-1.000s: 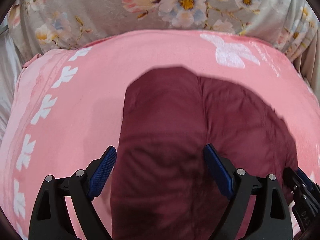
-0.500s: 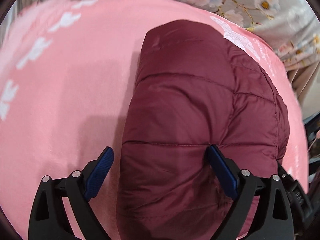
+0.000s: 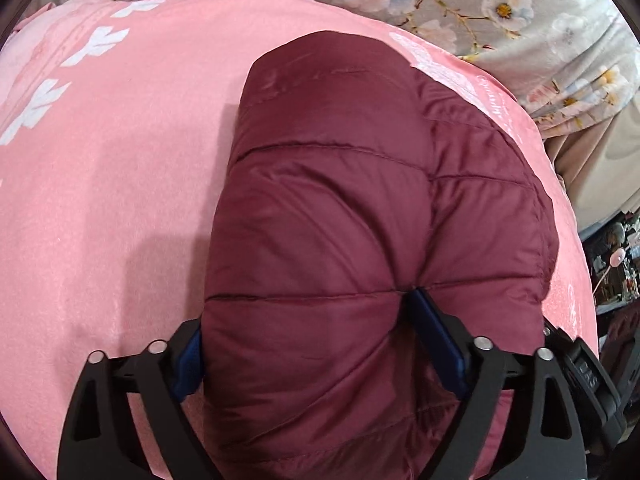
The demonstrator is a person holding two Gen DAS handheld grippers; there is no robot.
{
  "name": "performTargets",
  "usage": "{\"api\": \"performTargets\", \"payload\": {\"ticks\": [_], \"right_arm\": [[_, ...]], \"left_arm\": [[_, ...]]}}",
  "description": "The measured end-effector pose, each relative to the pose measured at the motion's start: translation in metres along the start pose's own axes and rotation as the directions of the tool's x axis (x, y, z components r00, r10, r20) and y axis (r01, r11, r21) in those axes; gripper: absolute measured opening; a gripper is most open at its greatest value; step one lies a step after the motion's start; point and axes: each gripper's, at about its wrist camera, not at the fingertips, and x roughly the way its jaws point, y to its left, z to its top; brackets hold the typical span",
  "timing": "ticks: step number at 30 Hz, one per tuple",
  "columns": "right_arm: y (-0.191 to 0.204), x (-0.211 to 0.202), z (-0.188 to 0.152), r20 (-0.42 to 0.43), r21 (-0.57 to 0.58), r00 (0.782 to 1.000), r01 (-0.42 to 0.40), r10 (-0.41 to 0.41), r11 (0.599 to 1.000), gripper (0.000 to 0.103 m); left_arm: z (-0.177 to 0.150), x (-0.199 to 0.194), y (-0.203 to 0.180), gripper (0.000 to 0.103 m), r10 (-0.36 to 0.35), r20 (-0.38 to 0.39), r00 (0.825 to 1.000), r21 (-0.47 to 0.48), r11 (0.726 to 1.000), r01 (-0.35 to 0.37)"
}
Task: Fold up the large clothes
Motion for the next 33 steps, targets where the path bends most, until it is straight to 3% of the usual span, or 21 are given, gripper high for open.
{"api": "performTargets", "payload": {"ticks": [4, 5, 8, 14, 18, 24, 28, 33], "right_arm": [[0.011, -0.004, 0.003, 0.006, -0.011, 1.0, 0.005, -0.005, 1.0, 0.02], [0.017, -0.008, 0.004, 0.017, -0.024, 1.0, 0.011, -0.01, 1.0, 0.018], [0.035, -0.023, 0.006, 0.064, -0.058, 0.998, 0.005, -0.002, 0.998, 0.013], [0.094, -0.059, 0.021, 0.191, -0.184, 0.981, -0.008, 0.043, 0.983, 0.011], [0.139, -0.073, 0.037, 0.271, -0.266, 0.958, -0.015, 0.09, 0.964, 0.011], [0.208, -0.075, 0.064, 0.356, -0.387, 0.915, -0.044, 0.193, 0.921, 0.011], [0.251, -0.059, 0.076, 0.397, -0.476, 0.883, -0.035, 0.249, 0.879, 0.011], [0.275, -0.015, 0.09, 0.39, -0.515, 0.874, -0.055, 0.291, 0.855, 0.011]], "left_arm": [[0.004, -0.012, -0.002, 0.058, -0.012, 0.013, 1.0, 0.007, 1.0, 0.012], [0.006, -0.019, -0.002, 0.048, -0.021, 0.025, 0.999, 0.011, 1.0, 0.021], [0.014, -0.039, -0.005, 0.031, -0.057, 0.066, 0.996, 0.047, 0.997, 0.054], [0.037, -0.101, -0.016, 0.026, -0.101, 0.203, 0.974, 0.176, 0.982, 0.065], [0.057, -0.135, -0.017, 0.026, -0.118, 0.314, 0.942, 0.244, 0.969, 0.04], [0.102, -0.177, -0.004, 0.026, -0.13, 0.491, 0.861, 0.31, 0.95, -0.033], [0.127, -0.19, 0.02, 0.026, -0.124, 0.566, 0.815, 0.318, 0.945, -0.077], [0.158, -0.176, 0.051, 0.026, -0.106, 0.614, 0.782, 0.31, 0.943, -0.116]]}}
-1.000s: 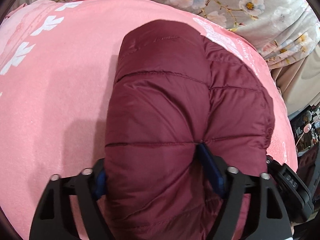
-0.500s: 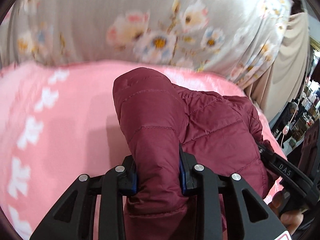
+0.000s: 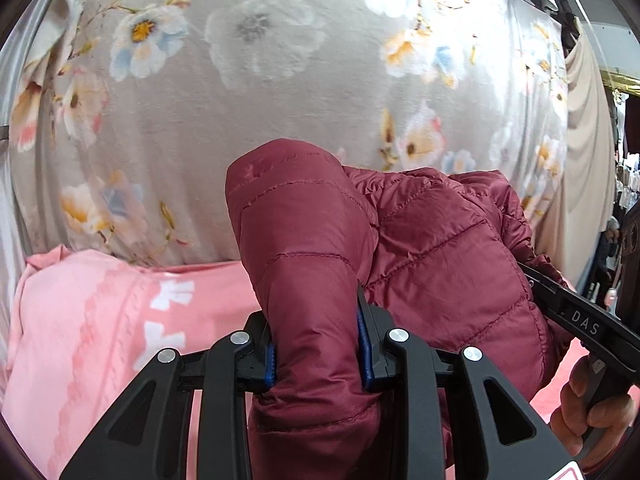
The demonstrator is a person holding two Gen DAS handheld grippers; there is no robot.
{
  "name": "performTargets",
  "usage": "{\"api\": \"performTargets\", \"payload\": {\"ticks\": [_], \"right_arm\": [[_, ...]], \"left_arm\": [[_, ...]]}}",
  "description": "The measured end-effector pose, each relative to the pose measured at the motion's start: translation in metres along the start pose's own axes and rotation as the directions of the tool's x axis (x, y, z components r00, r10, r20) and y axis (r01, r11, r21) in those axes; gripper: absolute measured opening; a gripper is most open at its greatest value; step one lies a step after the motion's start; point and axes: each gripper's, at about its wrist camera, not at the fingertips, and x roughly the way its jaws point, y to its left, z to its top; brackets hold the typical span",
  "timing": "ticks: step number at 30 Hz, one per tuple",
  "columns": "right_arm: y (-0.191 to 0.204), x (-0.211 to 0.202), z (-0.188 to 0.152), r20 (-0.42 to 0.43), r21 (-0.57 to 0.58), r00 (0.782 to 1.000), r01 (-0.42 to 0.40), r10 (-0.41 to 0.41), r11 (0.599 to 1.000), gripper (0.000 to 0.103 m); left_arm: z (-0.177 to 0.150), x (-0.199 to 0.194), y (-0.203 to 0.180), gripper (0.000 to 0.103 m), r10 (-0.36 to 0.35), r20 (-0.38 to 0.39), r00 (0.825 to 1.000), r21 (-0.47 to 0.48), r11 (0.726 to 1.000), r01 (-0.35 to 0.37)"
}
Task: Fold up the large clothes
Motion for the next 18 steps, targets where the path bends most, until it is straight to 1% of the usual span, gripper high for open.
{"api": "performTargets", "payload": {"ticks": [4, 6, 11, 14, 16, 18], "right_arm": [[-0.001, 0.043, -0.015, -0.023, -0.001, 1.0, -0.002, 0.002, 1.0, 0.011], [-0.004, 0.071, -0.028, -0.057, -0.002, 0.998, 0.012, -0.012, 1.0, 0.011], [-0.016, 0.12, -0.069, -0.156, -0.004, 0.987, 0.043, -0.043, 0.999, 0.011], [-0.026, 0.144, -0.097, -0.233, 0.012, 0.971, 0.066, -0.061, 0.998, 0.011], [-0.035, 0.157, -0.117, -0.295, 0.038, 0.953, 0.088, -0.073, 0.995, 0.012], [-0.044, 0.162, -0.133, -0.343, 0.056, 0.935, 0.114, -0.089, 0.992, 0.015]], "left_arm": [[-0.012, 0.032, 0.023, 0.026, 0.021, 0.012, 1.0, 0.014, 1.0, -0.021], [-0.024, 0.049, 0.034, 0.027, 0.031, 0.003, 1.0, 0.017, 0.999, -0.031], [-0.068, 0.096, 0.055, 0.027, 0.065, -0.063, 0.996, 0.029, 0.998, -0.063], [-0.097, 0.12, 0.066, 0.028, 0.067, -0.138, 0.988, 0.014, 0.998, -0.065], [-0.115, 0.133, 0.073, 0.029, 0.072, -0.197, 0.978, 0.002, 0.997, -0.074], [-0.131, 0.141, 0.079, 0.036, 0.114, -0.234, 0.966, 0.006, 0.993, -0.116]]}}
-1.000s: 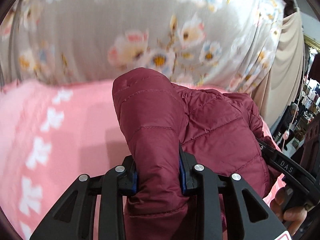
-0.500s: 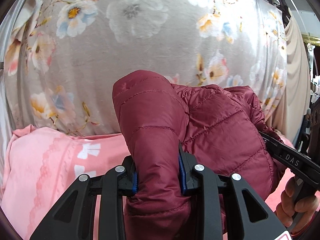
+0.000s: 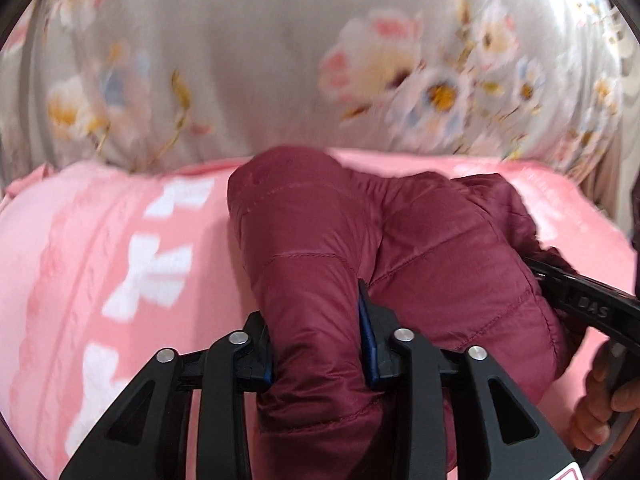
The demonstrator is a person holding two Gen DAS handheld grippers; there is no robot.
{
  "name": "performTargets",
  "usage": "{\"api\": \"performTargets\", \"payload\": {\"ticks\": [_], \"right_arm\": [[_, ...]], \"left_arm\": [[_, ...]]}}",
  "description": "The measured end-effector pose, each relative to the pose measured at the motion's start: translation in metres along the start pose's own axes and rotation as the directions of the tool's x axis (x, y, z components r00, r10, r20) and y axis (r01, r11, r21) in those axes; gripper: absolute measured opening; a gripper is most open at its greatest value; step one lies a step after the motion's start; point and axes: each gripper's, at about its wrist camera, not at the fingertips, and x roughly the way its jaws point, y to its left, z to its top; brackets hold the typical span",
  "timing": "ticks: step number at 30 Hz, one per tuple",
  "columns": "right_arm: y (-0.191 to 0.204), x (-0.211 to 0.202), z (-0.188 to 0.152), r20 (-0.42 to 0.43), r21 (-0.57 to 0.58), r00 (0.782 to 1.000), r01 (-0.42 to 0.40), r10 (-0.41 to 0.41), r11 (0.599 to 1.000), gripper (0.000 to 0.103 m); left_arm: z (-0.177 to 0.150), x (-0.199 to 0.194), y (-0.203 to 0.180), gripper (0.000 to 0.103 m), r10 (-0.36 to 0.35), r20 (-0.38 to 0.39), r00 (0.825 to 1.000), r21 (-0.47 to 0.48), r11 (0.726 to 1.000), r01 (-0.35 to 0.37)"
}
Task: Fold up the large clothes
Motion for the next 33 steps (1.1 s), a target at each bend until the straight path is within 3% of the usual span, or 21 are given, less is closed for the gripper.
{"api": "performTargets", "payload": {"ticks": [3, 5, 7, 11, 14, 16, 19, 24, 33], "right_arm": [[-0.013, -0.005, 0.0, -0.043, 0.067, 0.999, -0.012, 0.015, 0.998, 0.024], [-0.014, -0.015, 0.0, -0.059, 0.051, 0.998, 0.014, -0.011, 0.999, 0.029], [-0.011, -0.035, 0.002, -0.046, 0.005, 0.996, 0.074, -0.074, 0.997, 0.033], [0.015, -0.067, 0.014, 0.052, -0.109, 0.978, 0.207, -0.202, 0.972, 0.033], [0.045, -0.072, 0.032, 0.094, -0.173, 0.965, 0.256, -0.243, 0.951, 0.029], [0.063, -0.059, 0.041, 0.079, -0.21, 0.966, 0.257, -0.246, 0.943, 0.022], [0.071, -0.028, 0.046, 0.026, -0.197, 0.967, 0.252, -0.252, 0.948, 0.021], [0.053, 0.016, 0.033, -0.055, -0.156, 0.958, 0.27, -0.281, 0.95, 0.02], [0.042, 0.039, 0.01, -0.055, -0.179, 0.955, 0.278, -0.291, 0.944, 0.019]], "left_arm": [[-0.004, 0.001, 0.011, 0.049, -0.021, -0.051, 0.998, -0.047, 0.999, 0.019], [-0.003, -0.003, 0.019, 0.055, -0.03, -0.1, 0.995, -0.087, 0.996, 0.021], [-0.002, -0.014, 0.025, 0.059, 0.02, -0.136, 0.99, -0.092, 0.995, -0.032], [0.013, -0.047, 0.027, 0.066, 0.167, -0.122, 0.978, -0.064, 0.982, -0.176], [0.037, -0.056, 0.016, 0.068, 0.279, -0.131, 0.951, -0.067, 0.955, -0.289], [0.051, -0.05, 0.009, 0.068, 0.284, -0.161, 0.945, -0.094, 0.949, -0.302], [0.062, -0.028, -0.002, 0.068, 0.314, -0.193, 0.93, -0.101, 0.936, -0.337], [0.043, 0.026, -0.012, 0.069, 0.316, -0.292, 0.903, -0.076, 0.933, -0.351], [0.019, 0.049, -0.016, 0.075, 0.337, -0.256, 0.906, -0.071, 0.928, -0.365]]}}
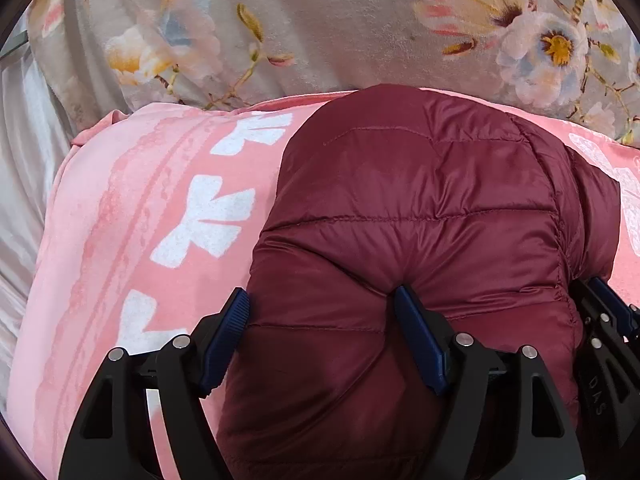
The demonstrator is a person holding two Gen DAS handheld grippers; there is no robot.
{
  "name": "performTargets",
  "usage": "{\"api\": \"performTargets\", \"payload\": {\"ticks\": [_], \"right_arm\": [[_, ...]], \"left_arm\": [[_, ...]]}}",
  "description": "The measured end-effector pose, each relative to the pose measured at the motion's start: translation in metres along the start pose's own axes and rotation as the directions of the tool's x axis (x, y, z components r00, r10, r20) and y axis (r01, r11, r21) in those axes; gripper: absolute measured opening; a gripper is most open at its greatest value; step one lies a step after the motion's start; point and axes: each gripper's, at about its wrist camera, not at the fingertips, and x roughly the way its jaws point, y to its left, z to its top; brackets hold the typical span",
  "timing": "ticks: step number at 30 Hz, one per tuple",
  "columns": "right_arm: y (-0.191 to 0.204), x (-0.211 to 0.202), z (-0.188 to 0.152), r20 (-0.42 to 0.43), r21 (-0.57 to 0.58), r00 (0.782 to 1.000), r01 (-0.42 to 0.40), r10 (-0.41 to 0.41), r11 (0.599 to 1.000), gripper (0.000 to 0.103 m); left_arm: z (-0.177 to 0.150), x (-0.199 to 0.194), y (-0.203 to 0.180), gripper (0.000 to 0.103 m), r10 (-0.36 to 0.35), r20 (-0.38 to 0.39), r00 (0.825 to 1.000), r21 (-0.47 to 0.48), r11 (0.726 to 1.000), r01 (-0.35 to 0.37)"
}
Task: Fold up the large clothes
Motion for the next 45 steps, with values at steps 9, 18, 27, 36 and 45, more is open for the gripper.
{"api": "performTargets", "payload": {"ticks": [9, 18, 27, 36, 45], "right_arm": [[-0.003, 0.004, 0.001, -0.018, 0.014, 1.0, -0.017, 0.017, 1.0, 0.019], [-0.003, 0.004, 0.002, -0.017, 0.012, 1.0, -0.017, 0.017, 1.0, 0.02], [-0.004, 0.006, 0.002, -0.019, 0.018, 1.0, -0.021, 0.022, 1.0, 0.02], [-0.024, -0.056, -0.02, 0.056, 0.069, 0.997, -0.054, 0.05, 0.996, 0.036], [-0.051, -0.13, -0.116, -0.035, 0.071, 0.999, -0.034, 0.037, 0.997, 0.047]], "left_arm": [[-0.011, 0.006, -0.009, 0.076, 0.036, 0.066, 0.997, 0.022, 0.999, -0.038], [-0.012, 0.007, -0.01, 0.076, 0.045, 0.071, 0.996, 0.029, 0.998, -0.047], [-0.011, 0.007, -0.012, 0.076, 0.043, 0.069, 0.997, 0.03, 0.999, -0.045], [-0.031, -0.025, 0.018, 0.079, -0.048, 0.075, 0.996, -0.063, 0.997, 0.053], [-0.131, -0.106, 0.033, 0.086, -0.059, 0.077, 0.995, 0.0, 0.998, 0.06]]}}
